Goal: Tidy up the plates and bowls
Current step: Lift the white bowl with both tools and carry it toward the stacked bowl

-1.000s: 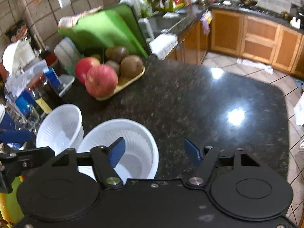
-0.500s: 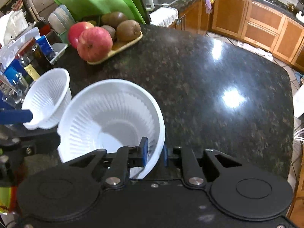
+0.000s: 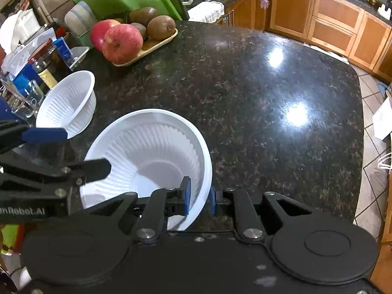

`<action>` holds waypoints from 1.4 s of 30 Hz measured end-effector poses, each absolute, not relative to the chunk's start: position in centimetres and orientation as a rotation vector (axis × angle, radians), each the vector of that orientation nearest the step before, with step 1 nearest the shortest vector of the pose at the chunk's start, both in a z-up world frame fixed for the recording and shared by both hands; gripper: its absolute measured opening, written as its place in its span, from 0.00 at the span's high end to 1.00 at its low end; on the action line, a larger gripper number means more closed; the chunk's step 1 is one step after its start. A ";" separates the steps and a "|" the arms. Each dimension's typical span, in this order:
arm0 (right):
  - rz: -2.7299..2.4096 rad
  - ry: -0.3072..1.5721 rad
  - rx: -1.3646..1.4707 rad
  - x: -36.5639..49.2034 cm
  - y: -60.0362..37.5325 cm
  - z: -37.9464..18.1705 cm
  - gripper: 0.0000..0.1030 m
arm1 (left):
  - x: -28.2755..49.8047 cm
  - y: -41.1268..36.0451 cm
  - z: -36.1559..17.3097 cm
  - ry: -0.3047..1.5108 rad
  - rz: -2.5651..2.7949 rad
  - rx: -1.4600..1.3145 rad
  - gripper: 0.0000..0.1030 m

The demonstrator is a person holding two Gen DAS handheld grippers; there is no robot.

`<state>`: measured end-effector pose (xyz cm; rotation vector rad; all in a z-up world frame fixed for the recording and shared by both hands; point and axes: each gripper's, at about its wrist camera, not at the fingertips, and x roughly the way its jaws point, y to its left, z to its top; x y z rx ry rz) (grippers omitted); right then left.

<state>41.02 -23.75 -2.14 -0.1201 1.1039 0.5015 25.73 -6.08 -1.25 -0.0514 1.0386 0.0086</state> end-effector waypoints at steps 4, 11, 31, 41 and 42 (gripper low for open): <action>0.498 1.114 -0.105 41.2 -23.6 -2.6 0.80 | 26.0 -6.5 -1.8 1.054 0.005 -0.019 0.26; 0.485 1.091 -0.104 40.8 -23.4 -3.1 0.79 | 26.4 -6.4 -2.7 1.095 -0.012 -0.011 0.26; 0.454 1.053 -0.103 40.2 -23.4 -3.7 0.75 | 27.2 -6.7 -4.2 1.168 -0.048 0.010 0.27; 0.465 1.050 -0.105 39.6 -23.2 -3.3 0.85 | 27.2 -6.9 -4.4 1.187 -0.081 -0.001 0.37; 0.466 1.050 -0.103 39.6 -23.2 -3.2 0.85 | 27.2 -6.9 -4.4 1.188 -0.082 -0.001 0.37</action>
